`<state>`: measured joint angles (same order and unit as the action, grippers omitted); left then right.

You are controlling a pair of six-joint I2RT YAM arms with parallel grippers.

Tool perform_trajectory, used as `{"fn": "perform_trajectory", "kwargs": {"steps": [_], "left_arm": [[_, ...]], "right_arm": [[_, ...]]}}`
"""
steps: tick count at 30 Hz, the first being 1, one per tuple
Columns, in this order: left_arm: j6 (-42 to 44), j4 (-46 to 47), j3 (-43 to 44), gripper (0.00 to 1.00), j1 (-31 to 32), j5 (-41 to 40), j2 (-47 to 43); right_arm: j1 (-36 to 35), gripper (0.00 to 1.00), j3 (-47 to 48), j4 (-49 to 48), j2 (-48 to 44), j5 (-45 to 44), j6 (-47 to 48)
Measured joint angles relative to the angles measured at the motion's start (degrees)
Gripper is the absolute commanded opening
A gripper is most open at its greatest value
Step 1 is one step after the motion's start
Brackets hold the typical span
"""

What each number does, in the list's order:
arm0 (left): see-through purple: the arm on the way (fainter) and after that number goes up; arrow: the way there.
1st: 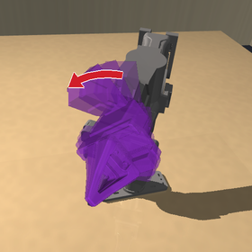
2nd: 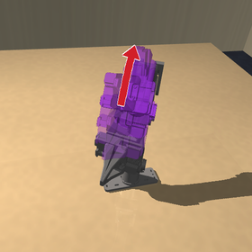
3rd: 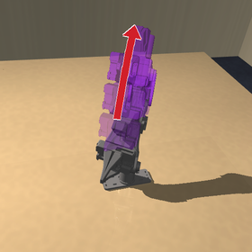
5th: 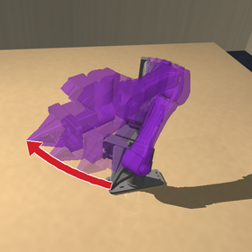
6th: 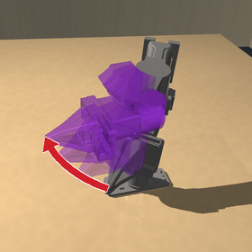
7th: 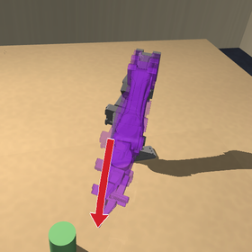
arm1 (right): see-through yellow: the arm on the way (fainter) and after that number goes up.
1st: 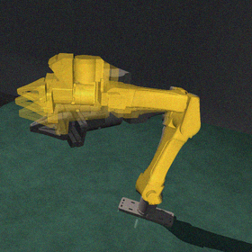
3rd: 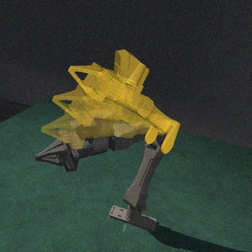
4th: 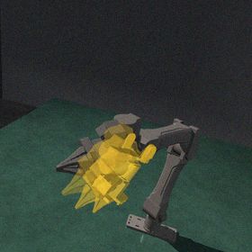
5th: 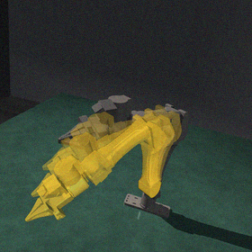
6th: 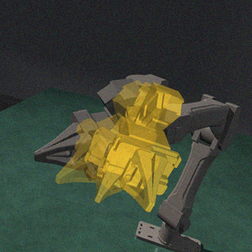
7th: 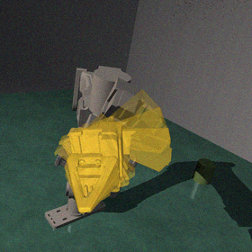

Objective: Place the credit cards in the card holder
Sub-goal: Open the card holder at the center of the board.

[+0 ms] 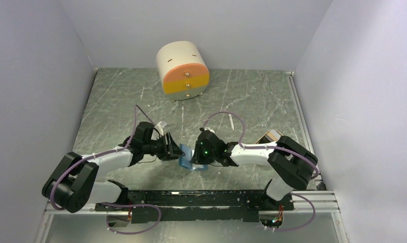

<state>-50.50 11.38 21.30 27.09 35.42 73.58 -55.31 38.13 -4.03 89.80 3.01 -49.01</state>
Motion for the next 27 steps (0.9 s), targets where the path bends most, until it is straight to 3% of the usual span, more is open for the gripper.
{"fn": "perform_trajectory", "kwargs": {"steps": [8, 14, 21, 27], "left_arm": [[2.21, -0.68, 1.20, 0.50, 0.00, 0.44, 0.31], [3.91, -3.10, 2.89, 0.36, 0.00, -0.15, 1.66], [6.73, -7.63, 5.60, 0.10, 0.00, -2.29, 2.43], [8.13, -10.05, 5.97, 0.09, 0.00, -2.89, 2.45]], "right_arm": [[-0.04, 0.21, 1.79, -0.35, 1.97, 1.57, -0.22], [-0.04, 0.21, 1.88, -0.09, 1.95, 1.77, -0.50], [-0.04, 0.24, 2.05, 1.09, 1.95, 1.51, -0.42], [-0.07, 0.32, 2.05, 3.63, 0.00, 0.57, 0.24]]}}
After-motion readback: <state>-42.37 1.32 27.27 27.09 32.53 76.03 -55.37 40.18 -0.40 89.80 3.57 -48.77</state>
